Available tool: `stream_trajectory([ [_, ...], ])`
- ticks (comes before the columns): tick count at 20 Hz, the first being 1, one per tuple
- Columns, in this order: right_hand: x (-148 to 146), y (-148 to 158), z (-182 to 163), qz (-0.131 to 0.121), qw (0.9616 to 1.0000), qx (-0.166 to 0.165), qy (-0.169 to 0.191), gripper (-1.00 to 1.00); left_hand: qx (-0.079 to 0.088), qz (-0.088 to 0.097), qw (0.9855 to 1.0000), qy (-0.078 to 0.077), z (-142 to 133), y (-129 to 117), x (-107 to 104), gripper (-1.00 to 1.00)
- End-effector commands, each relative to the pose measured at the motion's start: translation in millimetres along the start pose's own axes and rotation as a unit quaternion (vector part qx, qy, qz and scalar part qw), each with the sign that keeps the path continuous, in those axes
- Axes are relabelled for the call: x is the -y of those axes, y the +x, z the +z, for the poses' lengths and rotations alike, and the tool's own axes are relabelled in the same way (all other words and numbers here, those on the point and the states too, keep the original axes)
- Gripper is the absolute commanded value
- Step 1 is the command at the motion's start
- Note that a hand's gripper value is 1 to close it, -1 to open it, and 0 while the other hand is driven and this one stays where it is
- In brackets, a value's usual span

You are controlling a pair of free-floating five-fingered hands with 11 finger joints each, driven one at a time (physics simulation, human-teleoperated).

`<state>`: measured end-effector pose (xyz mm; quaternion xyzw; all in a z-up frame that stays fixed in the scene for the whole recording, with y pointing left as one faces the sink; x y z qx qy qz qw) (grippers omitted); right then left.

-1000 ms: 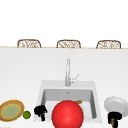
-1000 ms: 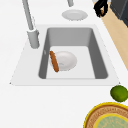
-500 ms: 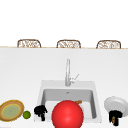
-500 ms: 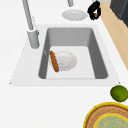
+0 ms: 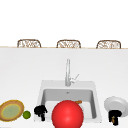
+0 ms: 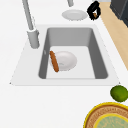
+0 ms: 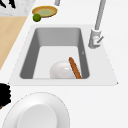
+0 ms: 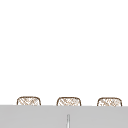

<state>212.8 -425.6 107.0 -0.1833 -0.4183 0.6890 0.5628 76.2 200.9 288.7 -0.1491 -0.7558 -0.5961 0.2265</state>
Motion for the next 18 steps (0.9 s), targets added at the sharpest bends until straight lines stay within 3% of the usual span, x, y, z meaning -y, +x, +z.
stream_trajectory([
  [1,-10.8,5.0,5.6,-0.004,1.0,-0.003,0.001,1.0,0.0,0.0,1.0,0.0,0.0,0.0,0.0,0.0],
  [4,-5.5,3.6,8.0,0.01,0.9997,-0.003,-0.021,1.0,0.0,0.0,1.0,0.0,0.0,0.0,0.0,0.0],
  [7,-3.9,2.3,13.3,0.008,0.9997,0.001,-0.025,1.0,0.0,0.0,1.0,0.0,0.0,0.0,0.0,0.0],
  [8,-3.5,2.6,17.5,0.008,0.9995,0.003,-0.03,-1.0,0.0,0.0,1.0,0.0,0.0,0.0,0.0,0.0],
  [18,41.0,12.1,59.8,0.028,0.999,0.0,-0.035,-1.0,0.0,0.0,1.0,0.0,0.0,0.0,0.0,0.0],
])
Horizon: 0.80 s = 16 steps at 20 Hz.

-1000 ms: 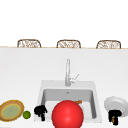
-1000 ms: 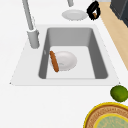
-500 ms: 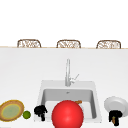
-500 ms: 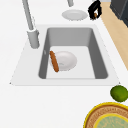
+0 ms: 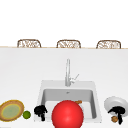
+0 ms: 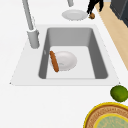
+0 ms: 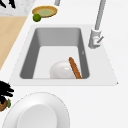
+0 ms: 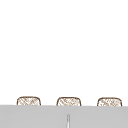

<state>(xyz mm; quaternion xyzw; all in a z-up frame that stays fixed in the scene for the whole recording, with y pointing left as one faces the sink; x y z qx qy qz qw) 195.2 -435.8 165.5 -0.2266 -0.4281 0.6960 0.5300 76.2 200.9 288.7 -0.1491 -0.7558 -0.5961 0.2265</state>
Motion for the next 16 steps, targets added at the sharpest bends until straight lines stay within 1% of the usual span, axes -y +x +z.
stream_trajectory([
  [1,11.1,3.5,11.4,-0.014,0.9999,0.009,-0.003,-1.0,0.0,0.0,1.0,0.0,0.0,0.0,0.0,0.0],
  [2,13.8,4.4,14.2,-0.014,0.9998,0.008,-0.006,-1.0,0.0,0.0,1.0,0.0,0.0,0.0,0.0,0.0],
  [5,19.7,11.2,22.5,-0.025,0.9996,0.003,-0.012,-1.0,0.0,0.0,1.0,0.0,0.0,0.0,0.0,0.0],
  [7,26.5,17.0,23.7,-0.013,0.9999,0.008,-0.003,-1.0,0.0,0.0,1.0,0.0,0.0,0.0,0.0,0.0],
  [9,31.9,25.7,22.0,0.0,1.0,0.004,0.004,-1.0,0.0,0.0,1.0,0.0,0.0,0.0,0.0,0.0],
  [10,35.7,29.4,25.1,0.011,0.9999,-0.003,0.005,-1.0,0.0,0.0,1.0,0.0,0.0,0.0,0.0,0.0],
  [13,46.5,40.9,27.9,0.025,0.9996,-0.013,0.008,-1.0,0.0,0.0,1.0,0.0,0.0,0.0,0.0,0.0],
  [16,56.4,54.9,29.2,0.031,0.999,-0.033,0.0,-1.0,0.0,0.0,1.0,0.0,0.0,0.0,0.0,0.0],
])
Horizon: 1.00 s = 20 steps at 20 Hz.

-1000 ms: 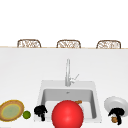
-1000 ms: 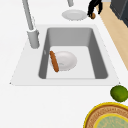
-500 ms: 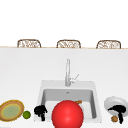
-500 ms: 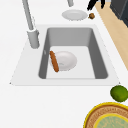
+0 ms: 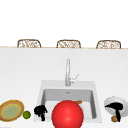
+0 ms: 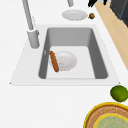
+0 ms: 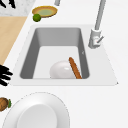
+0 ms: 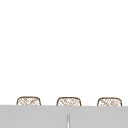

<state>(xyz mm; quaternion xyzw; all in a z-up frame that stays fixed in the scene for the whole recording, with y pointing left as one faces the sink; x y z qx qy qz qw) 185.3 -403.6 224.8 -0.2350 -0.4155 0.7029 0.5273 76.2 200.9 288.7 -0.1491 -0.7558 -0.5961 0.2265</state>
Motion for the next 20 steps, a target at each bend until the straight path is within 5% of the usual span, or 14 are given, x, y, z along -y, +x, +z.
stream_trajectory([
  [1,12.8,17.5,1.5,0.019,0.9994,-0.027,-0.007,-1.0,0.0,0.0,1.0,0.0,0.0,0.0,0.0,0.0],
  [9,28.5,48.6,-30.1,-0.006,0.9989,-0.047,0.004,-1.0,0.0,0.0,1.0,0.0,0.0,0.0,0.0,0.0],
  [20,18.8,87.3,-98.3,0.007,0.9975,-0.071,-0.002,-1.0,0.0,0.0,1.0,0.0,0.0,0.0,0.0,0.0],
])
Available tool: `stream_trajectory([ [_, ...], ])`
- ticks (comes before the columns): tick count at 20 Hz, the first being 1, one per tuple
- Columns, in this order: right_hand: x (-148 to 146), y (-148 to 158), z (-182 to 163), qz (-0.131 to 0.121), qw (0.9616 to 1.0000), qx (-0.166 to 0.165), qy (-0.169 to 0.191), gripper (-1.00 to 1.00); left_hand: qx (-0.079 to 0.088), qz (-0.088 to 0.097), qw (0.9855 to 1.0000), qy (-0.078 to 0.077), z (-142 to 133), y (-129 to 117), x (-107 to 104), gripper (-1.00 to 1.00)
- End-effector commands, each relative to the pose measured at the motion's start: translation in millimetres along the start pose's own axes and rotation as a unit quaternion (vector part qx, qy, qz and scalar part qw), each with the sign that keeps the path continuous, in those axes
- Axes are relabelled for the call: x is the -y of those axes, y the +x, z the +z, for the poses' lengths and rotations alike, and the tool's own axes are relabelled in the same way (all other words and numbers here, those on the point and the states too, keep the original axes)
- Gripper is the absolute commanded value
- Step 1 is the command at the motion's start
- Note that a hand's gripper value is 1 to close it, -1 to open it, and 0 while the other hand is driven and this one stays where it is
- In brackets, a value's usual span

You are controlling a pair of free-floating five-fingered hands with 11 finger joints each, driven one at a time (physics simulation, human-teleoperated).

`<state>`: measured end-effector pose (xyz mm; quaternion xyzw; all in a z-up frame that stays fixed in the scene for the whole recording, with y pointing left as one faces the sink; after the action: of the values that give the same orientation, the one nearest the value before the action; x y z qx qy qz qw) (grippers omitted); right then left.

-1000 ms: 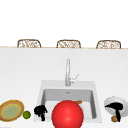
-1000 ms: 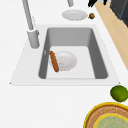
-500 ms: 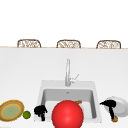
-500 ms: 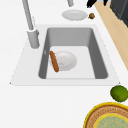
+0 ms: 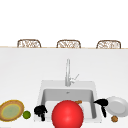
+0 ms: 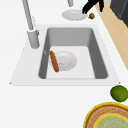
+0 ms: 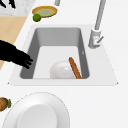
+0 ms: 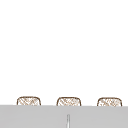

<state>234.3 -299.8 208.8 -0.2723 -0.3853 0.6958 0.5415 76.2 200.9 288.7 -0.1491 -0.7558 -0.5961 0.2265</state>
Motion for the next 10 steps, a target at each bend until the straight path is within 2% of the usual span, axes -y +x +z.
stream_trajectory([
  [1,-4.6,11.7,-21.3,-0.001,0.9998,-0.021,-0.003,-1.0,0.0,0.0,1.0,0.0,0.0,0.0,0.0,0.0],
  [3,-2.2,13.3,-26.2,-0.005,0.9998,-0.019,-0.01,-1.0,0.0,0.0,1.0,0.0,0.0,0.0,0.0,0.0],
  [10,-7.3,28.1,-52.7,0.005,0.9998,-0.017,-0.006,-1.0,0.0,0.0,1.0,0.0,0.0,0.0,0.0,0.0],
])
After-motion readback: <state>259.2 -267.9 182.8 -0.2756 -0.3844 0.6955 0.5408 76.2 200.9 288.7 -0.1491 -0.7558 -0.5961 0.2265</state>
